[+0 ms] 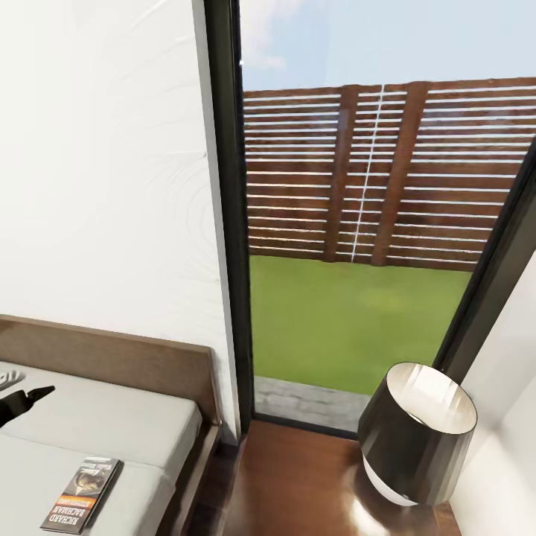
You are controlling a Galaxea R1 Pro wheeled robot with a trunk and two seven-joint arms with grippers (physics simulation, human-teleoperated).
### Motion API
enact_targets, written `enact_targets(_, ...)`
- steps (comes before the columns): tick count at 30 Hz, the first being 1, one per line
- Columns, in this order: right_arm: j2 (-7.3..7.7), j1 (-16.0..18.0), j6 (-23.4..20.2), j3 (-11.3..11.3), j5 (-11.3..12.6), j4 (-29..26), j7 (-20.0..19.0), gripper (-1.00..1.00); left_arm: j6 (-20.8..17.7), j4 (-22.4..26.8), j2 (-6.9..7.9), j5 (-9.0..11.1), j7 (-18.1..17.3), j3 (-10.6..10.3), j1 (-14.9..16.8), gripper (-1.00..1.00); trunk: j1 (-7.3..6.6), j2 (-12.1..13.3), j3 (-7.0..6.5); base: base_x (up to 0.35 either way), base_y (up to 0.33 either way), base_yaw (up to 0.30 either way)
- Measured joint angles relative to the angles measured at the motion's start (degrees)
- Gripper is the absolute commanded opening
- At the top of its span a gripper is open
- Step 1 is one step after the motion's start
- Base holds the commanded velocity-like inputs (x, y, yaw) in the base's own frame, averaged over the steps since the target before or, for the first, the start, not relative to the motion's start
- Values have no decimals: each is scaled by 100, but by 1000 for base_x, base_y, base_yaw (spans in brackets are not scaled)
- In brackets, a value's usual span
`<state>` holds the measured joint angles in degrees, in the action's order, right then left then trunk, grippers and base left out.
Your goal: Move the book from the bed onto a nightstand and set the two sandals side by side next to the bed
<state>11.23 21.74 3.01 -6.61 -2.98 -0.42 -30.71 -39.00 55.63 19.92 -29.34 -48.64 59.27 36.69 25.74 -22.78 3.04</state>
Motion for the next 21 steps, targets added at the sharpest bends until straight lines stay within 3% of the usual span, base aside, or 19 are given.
enact_targets(3,0,0,5,0,2,-2,-2,100,16,-5,-25,8,23,10,13,100,0,0,1,0,0,0)
enact_targets(6,0,0,5,1,3,0,-2,100,56,-66,-163,16,95,33,18,100,0,1,21,0,0,0)
enact_targets(9,0,1,3,1,4,0,-3,100,213,-151,-312,21,310,47,21,100,0,1,45,0,0,0)
enact_targets(11,0,0,6,1,4,0,-3,100,507,-396,-386,48,647,52,21,100,1,1,63,0,0,0)
enact_targets(14,0,2,2,1,4,-1,-3,100,957,-987,-416,418,1260,61,21,100,1,1,90,0,0,0)
enact_targets(17,0,0,1,1,4,0,2,100,1742,-1830,-422,1135,2233,52,22,100,1,1,117,0,0,0)
enact_targets(21,0,1,1,1,4,0,5,100,2499,-2476,-417,1455,2830,31,23,100,1,1,153,0,0,0)
